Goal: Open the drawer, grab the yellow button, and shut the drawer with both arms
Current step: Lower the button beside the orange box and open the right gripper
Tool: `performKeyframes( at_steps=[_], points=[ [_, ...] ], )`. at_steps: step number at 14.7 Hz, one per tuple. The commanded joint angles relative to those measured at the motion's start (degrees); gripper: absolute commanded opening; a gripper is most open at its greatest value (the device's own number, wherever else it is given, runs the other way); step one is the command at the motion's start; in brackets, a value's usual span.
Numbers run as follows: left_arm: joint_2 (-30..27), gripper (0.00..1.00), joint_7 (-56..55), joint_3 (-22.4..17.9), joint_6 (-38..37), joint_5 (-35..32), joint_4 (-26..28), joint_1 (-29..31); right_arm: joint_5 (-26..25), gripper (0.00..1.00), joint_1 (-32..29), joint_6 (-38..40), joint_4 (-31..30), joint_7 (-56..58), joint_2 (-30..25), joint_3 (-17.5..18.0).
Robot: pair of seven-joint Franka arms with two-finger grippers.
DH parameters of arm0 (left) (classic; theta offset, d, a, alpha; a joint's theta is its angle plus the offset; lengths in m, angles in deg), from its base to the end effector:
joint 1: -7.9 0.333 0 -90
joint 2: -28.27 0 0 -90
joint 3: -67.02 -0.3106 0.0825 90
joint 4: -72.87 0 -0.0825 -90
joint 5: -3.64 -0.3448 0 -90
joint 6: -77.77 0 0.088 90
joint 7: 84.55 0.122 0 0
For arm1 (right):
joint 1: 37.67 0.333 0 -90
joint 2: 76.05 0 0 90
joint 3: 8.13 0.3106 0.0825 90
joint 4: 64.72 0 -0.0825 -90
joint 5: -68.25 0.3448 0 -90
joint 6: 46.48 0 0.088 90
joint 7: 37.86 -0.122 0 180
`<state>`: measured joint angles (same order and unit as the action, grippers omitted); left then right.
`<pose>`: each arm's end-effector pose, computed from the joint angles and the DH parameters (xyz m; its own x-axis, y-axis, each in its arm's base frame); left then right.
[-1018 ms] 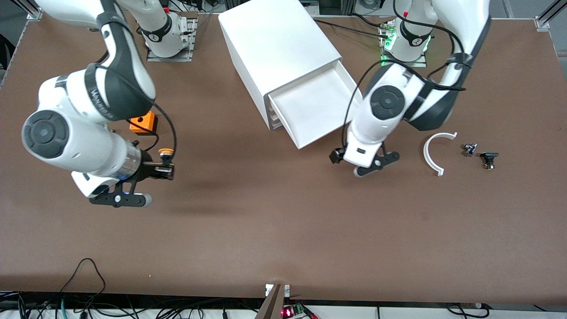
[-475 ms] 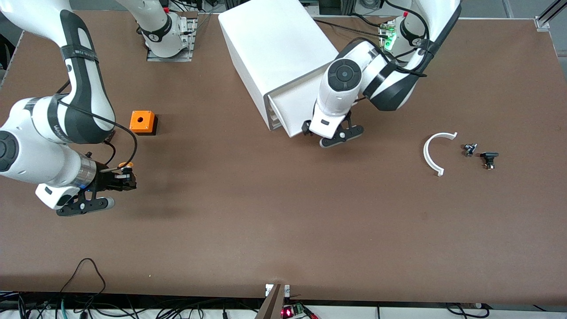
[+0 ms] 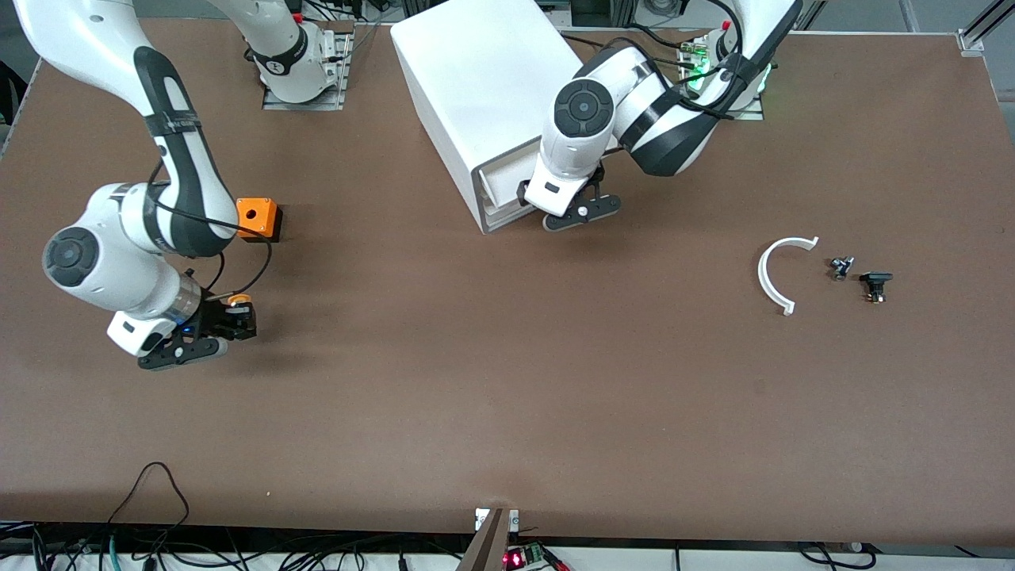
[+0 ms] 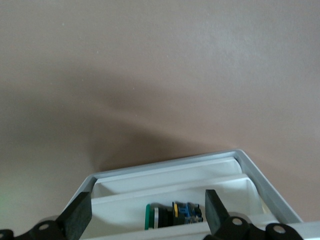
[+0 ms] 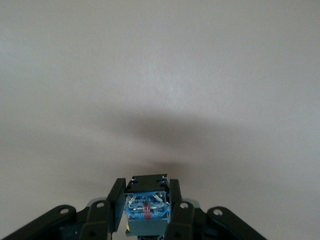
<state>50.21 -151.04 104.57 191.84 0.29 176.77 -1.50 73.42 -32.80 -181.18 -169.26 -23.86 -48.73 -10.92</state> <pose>0.4193 -0.4027 0.3592 0.9214 0.3250 -0.2131 0.3238 -0.9452 -0.0414 0.6211 0.0271 0.2853 0.9734 0.2216 0.0587 0.2237 -0.9742 -0.0316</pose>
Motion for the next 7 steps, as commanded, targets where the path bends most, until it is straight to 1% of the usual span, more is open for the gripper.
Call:
performKeyframes(
  at_steps=[1,3,4,7],
  points=[
    [-2.07,1.00,-1.00,1.91,-0.87,1.76,2.19,0.61,1.34,0.00,-0.47,-4.68,-4.45,1.65,-0.17,0.51],
    [-1.81,1.00,-1.01,2.44,-1.22,2.46,2.45,0.61,1.34,0.00,-0.47,-7.32,-5.67,1.65,0.89,0.51],
    [-1.81,1.00,-0.92,2.79,-1.65,4.03,2.63,0.61,1.34,0.00,-0.47,-8.90,-6.38,1.65,1.42,0.51],
    [-1.72,1.00,-0.92,2.97,-1.83,5.10,2.63,0.52,1.34,0.00,-0.47,-9.88,-6.65,1.56,2.74,0.60]
  ],
)
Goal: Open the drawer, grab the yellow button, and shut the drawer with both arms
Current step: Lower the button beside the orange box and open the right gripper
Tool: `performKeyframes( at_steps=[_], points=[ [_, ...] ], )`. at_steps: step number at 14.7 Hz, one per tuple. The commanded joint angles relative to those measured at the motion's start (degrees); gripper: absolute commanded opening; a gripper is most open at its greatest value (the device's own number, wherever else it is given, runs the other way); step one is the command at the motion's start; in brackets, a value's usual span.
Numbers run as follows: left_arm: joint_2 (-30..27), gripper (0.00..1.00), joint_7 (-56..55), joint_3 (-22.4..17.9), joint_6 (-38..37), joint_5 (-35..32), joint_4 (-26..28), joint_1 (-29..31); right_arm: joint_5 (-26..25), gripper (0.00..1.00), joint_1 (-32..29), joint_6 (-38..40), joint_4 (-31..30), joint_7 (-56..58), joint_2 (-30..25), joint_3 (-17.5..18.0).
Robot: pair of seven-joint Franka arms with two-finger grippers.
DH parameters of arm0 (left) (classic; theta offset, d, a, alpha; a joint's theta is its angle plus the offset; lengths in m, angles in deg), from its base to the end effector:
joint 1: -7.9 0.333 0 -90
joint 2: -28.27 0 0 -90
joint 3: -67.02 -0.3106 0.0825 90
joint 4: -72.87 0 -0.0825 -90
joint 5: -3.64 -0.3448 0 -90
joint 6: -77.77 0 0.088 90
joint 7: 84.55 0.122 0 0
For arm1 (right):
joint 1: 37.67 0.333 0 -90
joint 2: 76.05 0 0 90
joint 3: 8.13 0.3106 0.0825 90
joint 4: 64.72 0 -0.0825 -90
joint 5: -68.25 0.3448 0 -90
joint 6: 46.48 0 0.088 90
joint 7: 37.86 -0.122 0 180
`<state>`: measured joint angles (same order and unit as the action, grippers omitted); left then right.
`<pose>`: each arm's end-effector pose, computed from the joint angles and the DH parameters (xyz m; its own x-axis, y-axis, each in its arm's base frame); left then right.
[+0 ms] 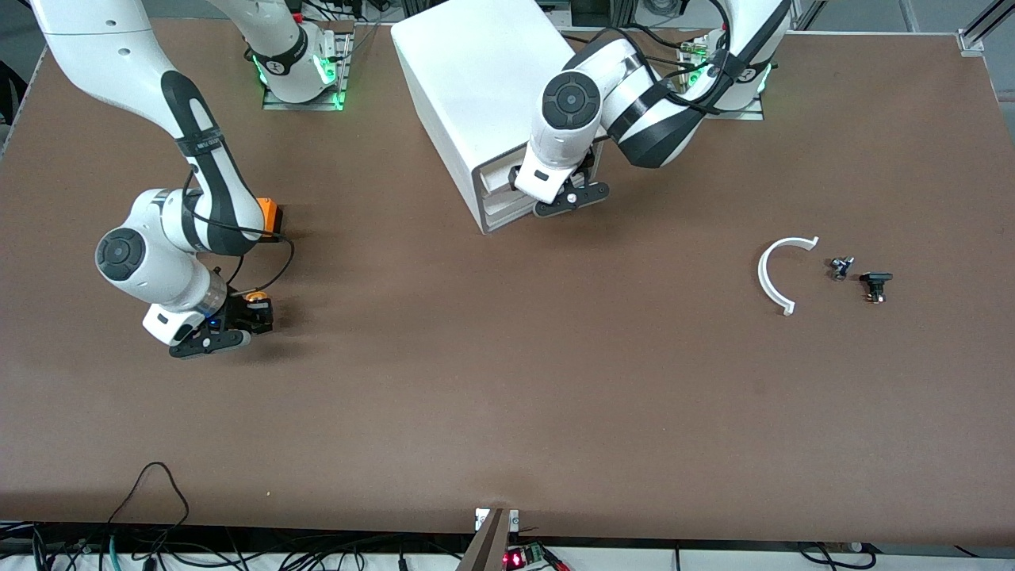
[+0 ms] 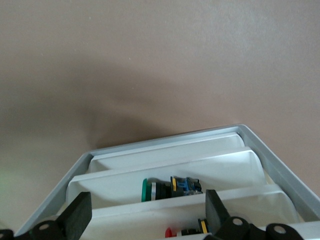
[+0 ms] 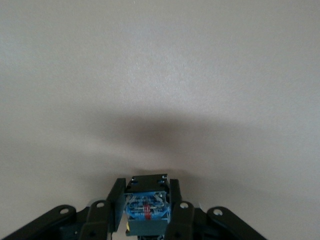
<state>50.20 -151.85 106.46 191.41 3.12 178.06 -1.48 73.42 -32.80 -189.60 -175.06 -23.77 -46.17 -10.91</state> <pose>0.3982 -0.4141 0.3548 0.9070 0.3240 -0.2692 0.3234 -0.9451 -0.0480 0.6039 0.0237 0.2320 0.9747 0.2160 0.0574 0.2175 -0.9759 -0.0202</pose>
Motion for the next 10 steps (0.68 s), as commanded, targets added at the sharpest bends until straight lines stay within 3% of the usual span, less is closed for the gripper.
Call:
performKeyframes(
  at_steps=[1,5,6,9,10],
  points=[
    [-1.72,1.00,-0.11,1.42,-1.40,2.36,1.34,0.50,1.42,0.00,-0.47,-1.89,-0.84,1.12,0.70,0.58],
    [-1.46,1.00,0.07,1.69,-2.28,3.15,1.34,0.15,5.02,0.01,-0.47,-1.63,-0.75,0.42,0.97,0.50],
    [-1.45,1.00,0.24,1.69,-2.45,3.16,1.43,-0.02,5.03,0.10,-0.47,-1.54,-0.58,-0.19,0.97,0.49],
    [-1.10,1.00,0.42,1.69,-2.98,3.16,1.43,-0.37,5.03,0.84,-0.30,-1.37,-0.31,-4.41,0.62,0.58],
    [-1.02,1.00,0.51,1.69,-2.98,3.16,1.43,-0.37,5.03,1.00,-0.30,-1.28,-0.23,-4.94,0.27,0.58]
  ],
)
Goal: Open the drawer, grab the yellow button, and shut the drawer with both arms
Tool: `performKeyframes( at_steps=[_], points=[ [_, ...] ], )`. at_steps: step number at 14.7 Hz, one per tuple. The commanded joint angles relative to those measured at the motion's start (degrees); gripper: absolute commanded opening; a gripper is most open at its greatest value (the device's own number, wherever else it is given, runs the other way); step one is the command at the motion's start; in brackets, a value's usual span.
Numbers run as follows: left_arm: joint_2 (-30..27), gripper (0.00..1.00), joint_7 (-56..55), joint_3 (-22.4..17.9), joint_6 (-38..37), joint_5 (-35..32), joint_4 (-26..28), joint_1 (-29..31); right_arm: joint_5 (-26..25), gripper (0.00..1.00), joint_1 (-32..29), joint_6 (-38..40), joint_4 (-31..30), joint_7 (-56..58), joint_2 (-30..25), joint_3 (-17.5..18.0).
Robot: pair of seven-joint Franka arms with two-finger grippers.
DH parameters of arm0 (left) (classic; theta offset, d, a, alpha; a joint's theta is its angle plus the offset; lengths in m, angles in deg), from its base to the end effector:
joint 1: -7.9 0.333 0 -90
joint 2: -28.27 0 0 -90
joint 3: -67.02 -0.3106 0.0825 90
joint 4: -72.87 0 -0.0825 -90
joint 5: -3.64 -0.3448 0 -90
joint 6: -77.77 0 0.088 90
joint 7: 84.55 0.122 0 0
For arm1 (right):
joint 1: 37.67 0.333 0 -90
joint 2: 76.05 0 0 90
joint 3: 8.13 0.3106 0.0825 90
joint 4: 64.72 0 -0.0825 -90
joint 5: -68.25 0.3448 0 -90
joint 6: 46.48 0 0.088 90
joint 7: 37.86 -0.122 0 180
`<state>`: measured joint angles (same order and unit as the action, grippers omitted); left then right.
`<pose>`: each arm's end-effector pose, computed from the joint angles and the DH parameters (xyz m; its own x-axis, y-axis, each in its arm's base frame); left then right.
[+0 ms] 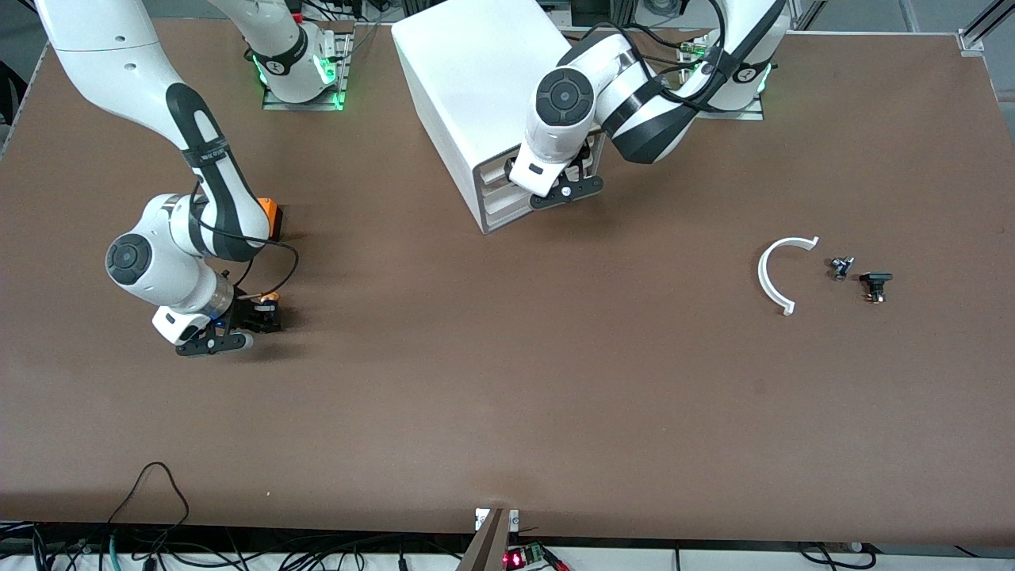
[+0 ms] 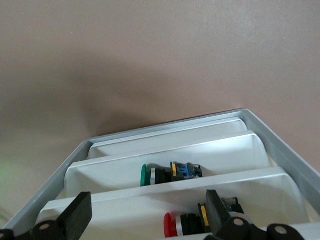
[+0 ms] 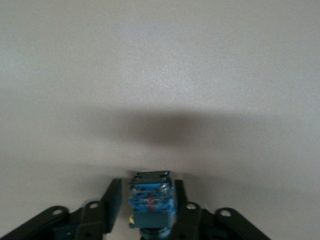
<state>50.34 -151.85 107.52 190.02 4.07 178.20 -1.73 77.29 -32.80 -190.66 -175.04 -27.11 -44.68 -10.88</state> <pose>0.3853 -0.4208 0.3539 0.9038 0.3079 -0.2974 0.3032 -0.9508 -0.0628 0.6034 0.0237 0.2181 0.9931 0.1042 0.0537 0.1075 -0.9921 -0.0639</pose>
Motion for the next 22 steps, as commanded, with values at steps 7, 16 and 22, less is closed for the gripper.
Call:
performKeyframes(
  at_steps=[7,16,22],
  points=[
    [-1.23,1.00,1.56,0.64,-1.68,2.12,0.49,0.40,0.02,1.00,-0.30,13.65,0.72,-4.60,-12.72,-1.28],
    [-1.59,1.00,20.35,-0.15,-13.45,0.98,-10.22,11.45,-3.50,1.00,-0.30,27.98,1.07,-4.60,-26.35,-4.45],
    [-2.11,1.00,30.37,-0.15,-21.45,-7.54,-16.81,16.48,-6.57,1.00,-0.30,36.77,1.59,-7.32,-34.53,-4.63]
  ],
)
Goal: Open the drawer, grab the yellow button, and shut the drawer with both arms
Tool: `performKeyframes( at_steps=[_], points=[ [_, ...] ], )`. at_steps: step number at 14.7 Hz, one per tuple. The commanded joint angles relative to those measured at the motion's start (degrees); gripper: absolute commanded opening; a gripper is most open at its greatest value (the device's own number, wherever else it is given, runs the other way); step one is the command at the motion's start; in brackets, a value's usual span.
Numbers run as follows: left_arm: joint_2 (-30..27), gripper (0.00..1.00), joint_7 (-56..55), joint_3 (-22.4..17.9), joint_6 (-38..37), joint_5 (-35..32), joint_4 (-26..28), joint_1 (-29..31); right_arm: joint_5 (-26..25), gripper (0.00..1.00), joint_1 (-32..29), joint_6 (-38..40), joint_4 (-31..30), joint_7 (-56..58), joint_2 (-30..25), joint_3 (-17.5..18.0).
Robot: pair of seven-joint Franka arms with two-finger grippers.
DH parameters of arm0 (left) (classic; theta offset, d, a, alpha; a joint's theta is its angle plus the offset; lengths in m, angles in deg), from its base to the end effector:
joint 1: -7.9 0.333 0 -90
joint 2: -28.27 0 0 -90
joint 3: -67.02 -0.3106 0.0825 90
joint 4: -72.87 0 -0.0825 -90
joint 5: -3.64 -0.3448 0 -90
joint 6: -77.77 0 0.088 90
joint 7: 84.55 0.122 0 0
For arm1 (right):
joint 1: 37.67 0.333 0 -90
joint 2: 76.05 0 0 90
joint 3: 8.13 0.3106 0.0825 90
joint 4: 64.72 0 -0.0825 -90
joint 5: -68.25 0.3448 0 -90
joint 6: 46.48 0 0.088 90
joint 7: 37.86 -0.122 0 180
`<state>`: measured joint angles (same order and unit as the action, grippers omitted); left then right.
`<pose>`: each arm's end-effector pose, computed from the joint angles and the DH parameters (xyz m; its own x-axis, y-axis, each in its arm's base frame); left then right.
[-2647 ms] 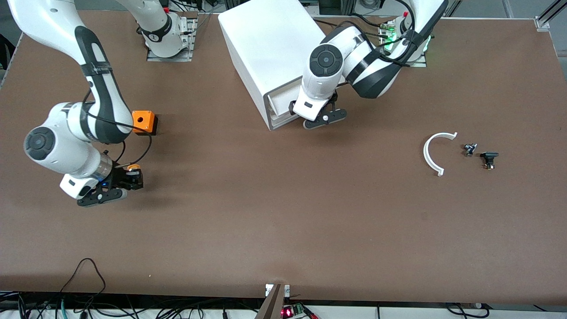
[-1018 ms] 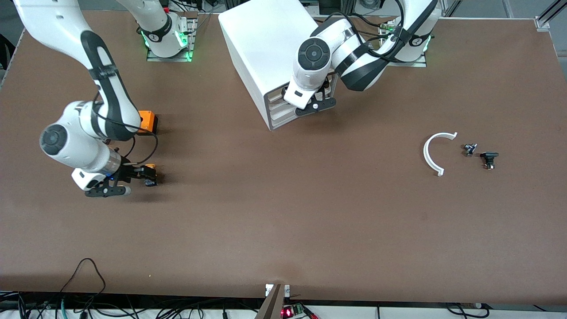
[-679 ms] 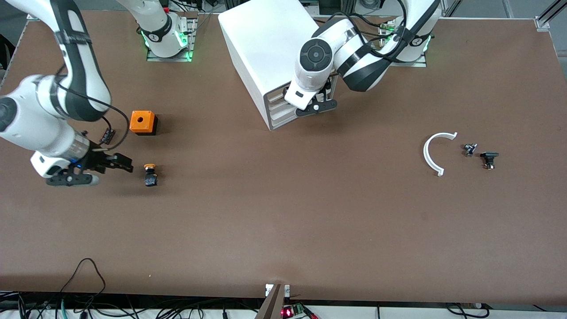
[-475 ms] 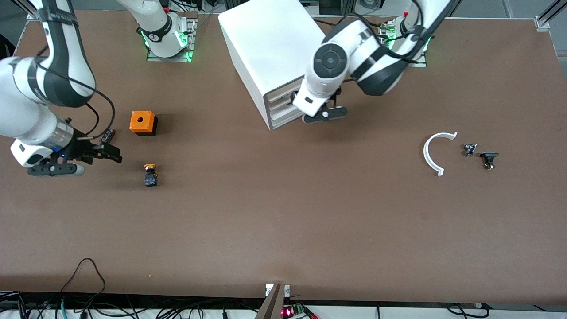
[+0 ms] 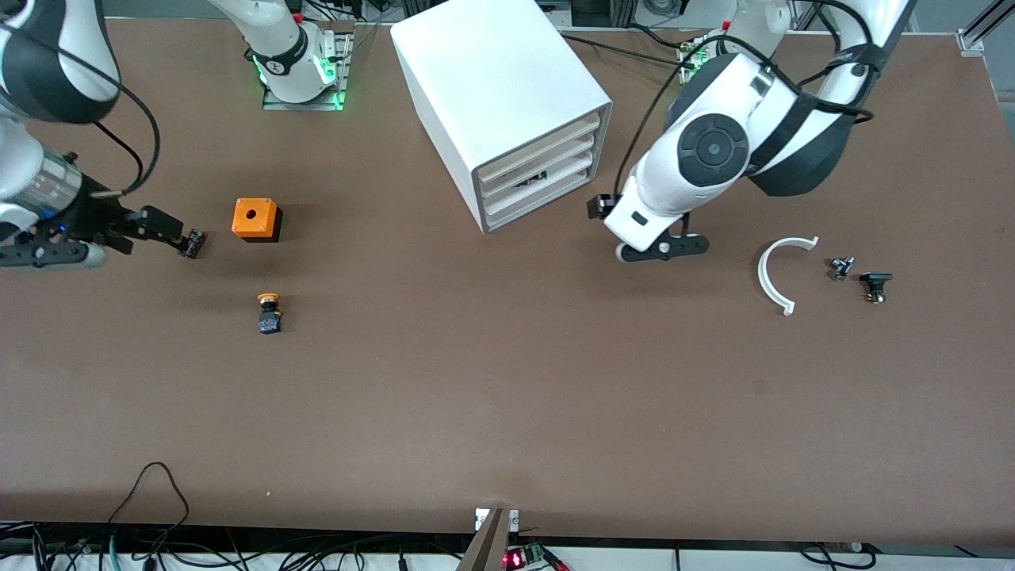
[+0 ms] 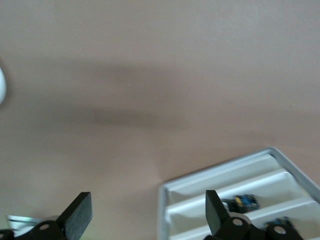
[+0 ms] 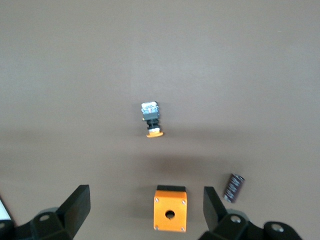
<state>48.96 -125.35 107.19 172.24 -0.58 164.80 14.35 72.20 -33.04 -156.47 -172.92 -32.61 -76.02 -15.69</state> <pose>0.5065 -0.2759 0.4366 0.9544 0.1137 -0.2759 0.1103 -0.9935 -0.0279 0.5273 -0.0211 0.4950 0.9992 0.0168 0.0358 0.0190 -0.9979 -0.0623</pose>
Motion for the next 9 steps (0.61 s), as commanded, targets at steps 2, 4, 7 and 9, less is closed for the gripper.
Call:
performKeyframes(
  at_steps=[2,4,7,9],
  points=[
    [-0.74,1.00,8.00,0.17,-5.25,-3.78,-6.13,2.68,-1.57,1.00,-0.06,5.39,0.96,-2.25,-4.69,0.35],
    [-0.74,1.00,13.45,0.08,-6.31,-4.74,-9.30,4.79,-1.57,1.00,-0.06,9.77,4.46,-2.25,-4.78,0.53],
    [-0.83,1.00,21.09,0.17,-9.12,-7.38,-13.96,8.30,-1.83,1.00,-0.06,13.13,8.34,-3.56,-4.35,0.53],
    [-3.01,1.00,29.95,-2.36,-9.21,-6.77,-14.59,9.63,-1.92,1.00,0.12,15.06,10.63,-4.28,-4.08,0.53]
  ],
)
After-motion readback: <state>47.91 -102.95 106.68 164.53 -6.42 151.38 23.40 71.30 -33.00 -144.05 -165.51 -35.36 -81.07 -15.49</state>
